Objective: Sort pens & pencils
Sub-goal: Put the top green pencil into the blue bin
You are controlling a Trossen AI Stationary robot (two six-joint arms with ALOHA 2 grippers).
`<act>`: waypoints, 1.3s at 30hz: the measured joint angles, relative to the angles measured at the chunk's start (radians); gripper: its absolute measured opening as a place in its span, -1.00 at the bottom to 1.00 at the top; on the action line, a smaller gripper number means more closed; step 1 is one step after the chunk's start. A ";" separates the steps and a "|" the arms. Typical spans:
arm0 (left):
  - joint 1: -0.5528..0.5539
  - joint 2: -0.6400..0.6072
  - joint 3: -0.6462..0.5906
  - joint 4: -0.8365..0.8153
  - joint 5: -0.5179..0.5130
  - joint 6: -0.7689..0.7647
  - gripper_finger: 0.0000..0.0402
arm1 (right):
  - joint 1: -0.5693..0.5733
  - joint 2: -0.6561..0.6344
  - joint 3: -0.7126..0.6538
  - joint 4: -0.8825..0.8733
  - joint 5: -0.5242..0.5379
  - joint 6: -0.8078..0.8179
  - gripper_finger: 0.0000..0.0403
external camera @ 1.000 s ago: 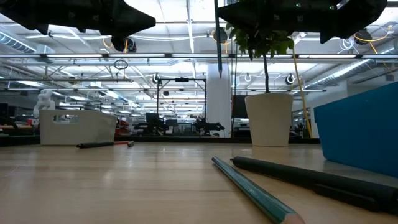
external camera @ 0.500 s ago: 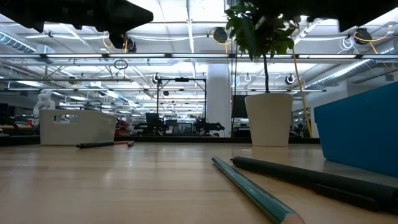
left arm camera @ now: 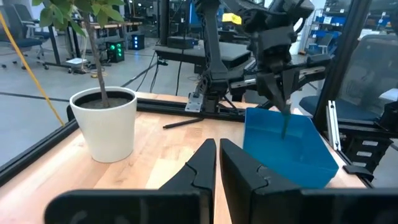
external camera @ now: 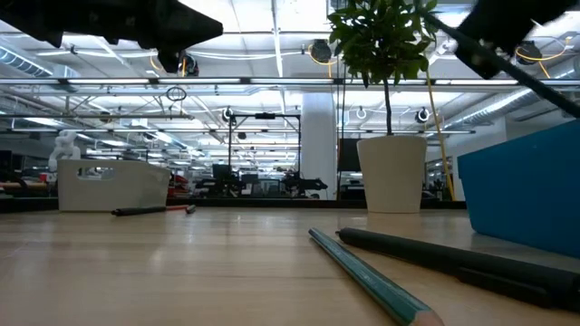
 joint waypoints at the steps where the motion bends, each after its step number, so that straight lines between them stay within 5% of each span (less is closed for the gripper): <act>1: -0.001 0.000 0.000 -0.003 0.000 -0.003 -0.87 | 0.007 0.000 -0.001 -0.034 0.000 0.040 -1.00; 13: 0.000 0.000 0.000 -0.011 0.000 -0.014 -0.87 | 0.076 0.107 0.195 -0.548 -0.019 0.311 -1.00; 22: 0.000 0.000 0.000 -0.035 -0.001 -0.020 -0.87 | 0.125 0.321 0.262 -0.798 -0.257 0.469 -1.00; 30: 0.000 0.000 0.000 -0.036 -0.028 -0.018 -0.87 | 0.124 0.422 0.262 -0.790 -0.319 0.417 -1.00; 39: 0.000 0.000 0.000 -0.036 -0.028 -0.017 -0.87 | 0.119 0.430 0.262 -0.699 -0.244 0.197 -1.00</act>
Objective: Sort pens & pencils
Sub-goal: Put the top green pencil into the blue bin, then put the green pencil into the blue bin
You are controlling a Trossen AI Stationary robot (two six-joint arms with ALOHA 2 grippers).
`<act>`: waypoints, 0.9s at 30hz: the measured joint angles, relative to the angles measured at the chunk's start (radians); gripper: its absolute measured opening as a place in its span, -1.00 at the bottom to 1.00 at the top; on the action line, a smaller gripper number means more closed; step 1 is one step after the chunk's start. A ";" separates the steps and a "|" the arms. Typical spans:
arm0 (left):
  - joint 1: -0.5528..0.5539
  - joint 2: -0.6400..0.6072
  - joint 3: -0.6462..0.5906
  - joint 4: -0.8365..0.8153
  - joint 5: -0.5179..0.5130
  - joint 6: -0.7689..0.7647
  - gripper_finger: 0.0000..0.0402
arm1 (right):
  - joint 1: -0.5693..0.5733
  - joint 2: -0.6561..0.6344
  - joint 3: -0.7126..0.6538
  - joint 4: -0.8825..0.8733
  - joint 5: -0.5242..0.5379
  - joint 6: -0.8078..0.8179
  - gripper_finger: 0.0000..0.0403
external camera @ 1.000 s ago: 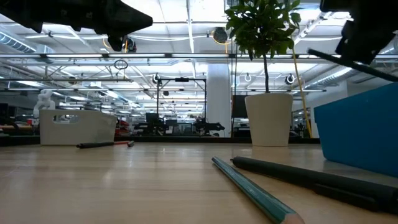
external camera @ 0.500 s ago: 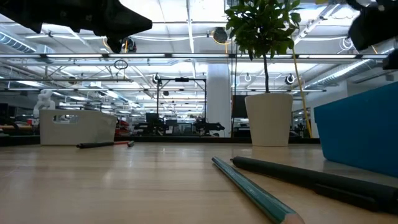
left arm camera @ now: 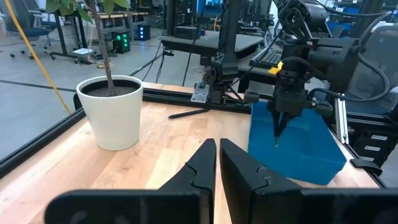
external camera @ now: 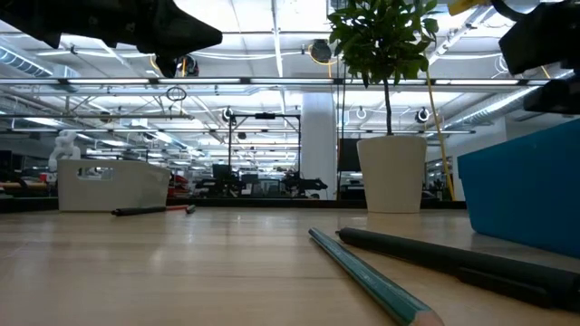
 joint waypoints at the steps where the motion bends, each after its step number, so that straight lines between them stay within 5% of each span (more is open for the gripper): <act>1: 0.000 0.000 0.000 0.000 0.000 0.000 -0.87 | 0.000 0.000 0.000 -0.001 0.001 -0.009 -1.00; 11: 0.000 0.000 0.000 0.000 0.000 0.002 -0.87 | 0.000 -0.003 0.000 0.023 0.000 -0.078 -0.92; 27: 0.000 0.000 0.000 0.000 0.000 0.007 -0.87 | -0.054 -0.060 0.000 -0.004 -0.086 -0.087 -0.20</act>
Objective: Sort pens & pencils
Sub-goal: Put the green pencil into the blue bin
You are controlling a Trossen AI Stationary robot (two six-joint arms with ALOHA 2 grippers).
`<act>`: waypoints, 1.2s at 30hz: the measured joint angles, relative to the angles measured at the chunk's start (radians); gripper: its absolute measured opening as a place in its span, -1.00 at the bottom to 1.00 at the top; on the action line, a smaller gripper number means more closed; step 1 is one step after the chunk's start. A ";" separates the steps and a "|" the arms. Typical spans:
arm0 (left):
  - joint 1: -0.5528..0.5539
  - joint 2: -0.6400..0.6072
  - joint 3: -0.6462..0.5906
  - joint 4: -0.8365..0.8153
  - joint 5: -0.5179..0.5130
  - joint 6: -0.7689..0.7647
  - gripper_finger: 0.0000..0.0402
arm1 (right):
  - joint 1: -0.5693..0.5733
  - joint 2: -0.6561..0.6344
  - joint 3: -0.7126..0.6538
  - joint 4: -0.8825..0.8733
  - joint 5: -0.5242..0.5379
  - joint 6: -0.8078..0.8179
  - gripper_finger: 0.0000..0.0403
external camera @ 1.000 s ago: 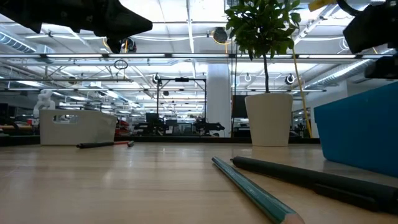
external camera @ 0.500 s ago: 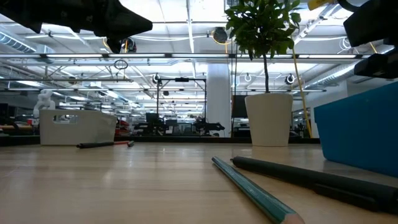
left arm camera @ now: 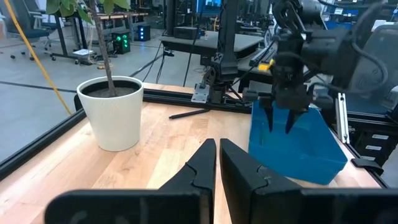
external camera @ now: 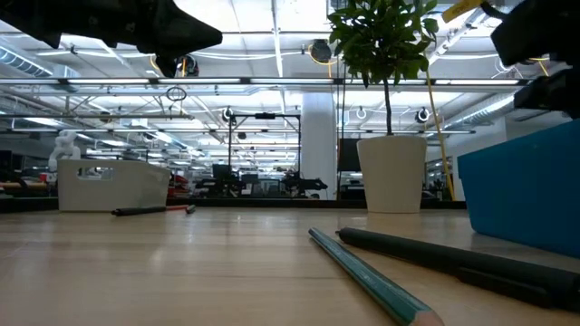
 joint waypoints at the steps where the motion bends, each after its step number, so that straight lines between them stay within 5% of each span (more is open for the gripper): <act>1: 0.000 0.000 0.000 0.000 0.000 0.001 -0.87 | -0.002 -0.025 0.000 -0.005 -0.001 0.009 -0.19; 7: 0.000 0.000 0.000 0.000 0.000 0.018 -0.87 | 0.000 -0.215 -0.001 0.092 0.215 -0.042 -0.22; 13: 0.000 0.000 0.000 -0.003 0.000 0.015 -0.87 | -0.049 -0.325 -0.082 0.441 0.452 -0.387 -0.25; 20: -0.002 0.000 0.000 -0.006 0.001 0.016 -0.87 | -0.271 -0.352 -0.449 1.201 0.354 -0.708 -0.25; 26: -0.002 0.000 0.000 -0.004 0.001 0.055 -0.87 | -0.479 -0.328 -0.685 1.857 0.168 -0.739 -0.25; 30: -0.002 0.000 0.000 -0.006 0.003 0.109 -0.87 | -0.530 -0.329 -0.699 1.991 0.099 -0.767 -0.25; 36: -0.002 0.000 0.000 -0.034 -0.023 0.120 -0.87 | -0.564 -0.328 -0.674 1.946 0.087 -0.774 -0.25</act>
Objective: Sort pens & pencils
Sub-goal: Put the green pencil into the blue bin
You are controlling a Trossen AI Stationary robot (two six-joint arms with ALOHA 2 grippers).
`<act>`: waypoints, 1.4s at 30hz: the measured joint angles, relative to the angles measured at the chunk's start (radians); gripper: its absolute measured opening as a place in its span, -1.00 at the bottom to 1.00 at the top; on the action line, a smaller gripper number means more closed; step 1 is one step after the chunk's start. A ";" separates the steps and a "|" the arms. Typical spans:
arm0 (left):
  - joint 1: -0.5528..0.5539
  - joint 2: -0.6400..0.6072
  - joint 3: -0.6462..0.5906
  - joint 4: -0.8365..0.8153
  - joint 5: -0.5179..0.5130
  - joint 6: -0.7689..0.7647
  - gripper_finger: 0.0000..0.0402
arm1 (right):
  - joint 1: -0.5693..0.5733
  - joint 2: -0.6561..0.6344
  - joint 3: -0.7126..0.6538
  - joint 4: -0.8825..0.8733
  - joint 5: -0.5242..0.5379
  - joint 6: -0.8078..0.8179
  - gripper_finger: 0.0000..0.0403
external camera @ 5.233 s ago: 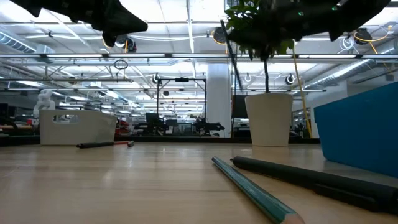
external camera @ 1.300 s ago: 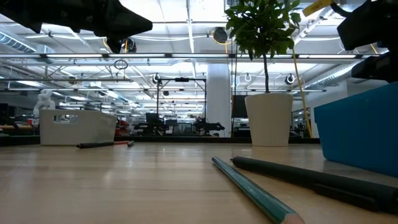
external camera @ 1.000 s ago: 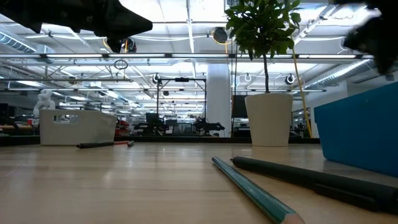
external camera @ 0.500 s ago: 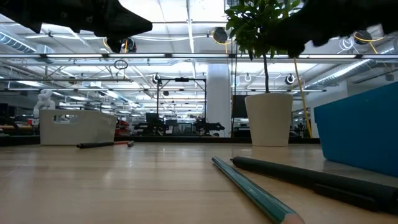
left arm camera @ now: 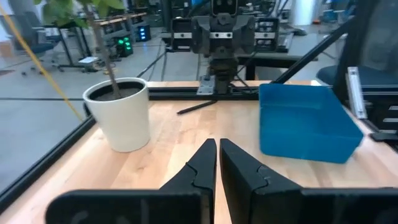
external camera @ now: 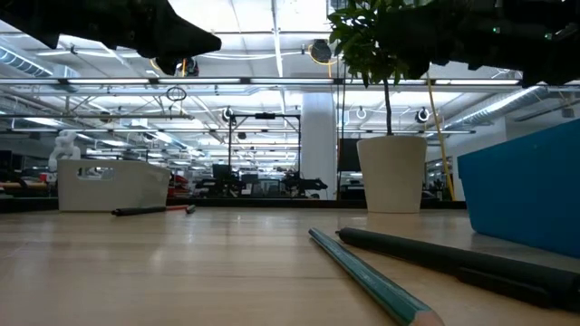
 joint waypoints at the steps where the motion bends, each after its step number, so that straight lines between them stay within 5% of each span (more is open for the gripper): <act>1: 0.000 0.000 0.000 0.000 -0.011 0.001 -0.87 | -0.004 0.000 0.000 -0.013 -0.001 0.001 -0.25; 18: 0.056 0.000 0.065 -0.118 -0.026 0.074 -0.87 | -0.121 -0.006 0.002 -0.051 0.001 -0.010 -0.25; 25: 0.052 0.000 0.085 -0.182 0.069 0.005 -0.84 | -0.124 -0.006 0.002 -0.062 -0.001 0.019 -0.25; 37: 0.031 -0.025 0.086 -0.221 0.068 -0.031 -0.86 | 0.013 0.017 0.134 -0.500 0.001 0.101 -0.25; 42: -0.011 -0.027 0.086 -0.278 0.076 -0.035 -0.96 | 0.080 0.061 0.166 -0.482 0.002 0.080 -0.25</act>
